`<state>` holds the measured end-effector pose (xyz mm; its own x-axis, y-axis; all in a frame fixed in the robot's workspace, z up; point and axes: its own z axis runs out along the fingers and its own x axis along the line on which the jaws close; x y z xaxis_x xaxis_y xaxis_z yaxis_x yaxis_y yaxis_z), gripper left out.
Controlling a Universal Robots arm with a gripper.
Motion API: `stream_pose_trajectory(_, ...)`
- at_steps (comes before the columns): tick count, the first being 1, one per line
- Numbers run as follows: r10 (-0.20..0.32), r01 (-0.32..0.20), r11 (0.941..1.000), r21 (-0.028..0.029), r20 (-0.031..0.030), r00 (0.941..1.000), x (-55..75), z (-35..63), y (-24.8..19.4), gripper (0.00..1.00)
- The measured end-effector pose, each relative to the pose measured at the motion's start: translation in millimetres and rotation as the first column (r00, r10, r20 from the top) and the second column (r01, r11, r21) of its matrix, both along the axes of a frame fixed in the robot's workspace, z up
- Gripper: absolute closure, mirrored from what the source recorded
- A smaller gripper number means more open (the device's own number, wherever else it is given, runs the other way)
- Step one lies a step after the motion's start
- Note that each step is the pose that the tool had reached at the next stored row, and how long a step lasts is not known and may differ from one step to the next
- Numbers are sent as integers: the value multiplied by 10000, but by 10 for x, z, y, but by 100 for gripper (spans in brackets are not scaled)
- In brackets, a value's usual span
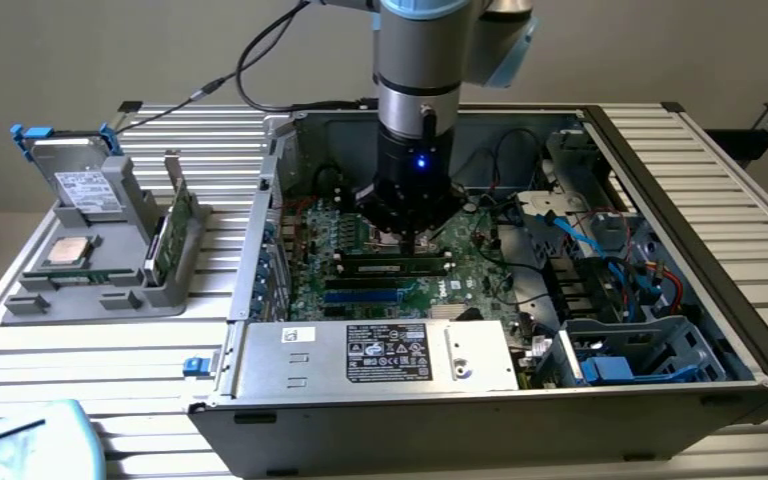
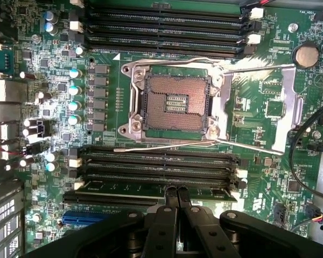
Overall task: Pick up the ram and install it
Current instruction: 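Press down the ram until it locks into place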
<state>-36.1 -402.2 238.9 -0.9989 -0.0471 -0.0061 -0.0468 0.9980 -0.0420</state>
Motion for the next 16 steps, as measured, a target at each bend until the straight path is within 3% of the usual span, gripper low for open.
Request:
stream_pose_trajectory(11, -1, 1, 10000, 0, 0, 10000, -143, 48, -82, 90)
stream_pose_trajectory(15, -1, 1, 10000, 13, 0, 10000, -170, 51, -187, 90)
stream_pose_trajectory(16, -1, 1, 10000, 25, 1, 10000, -175, 51, -196, 90)
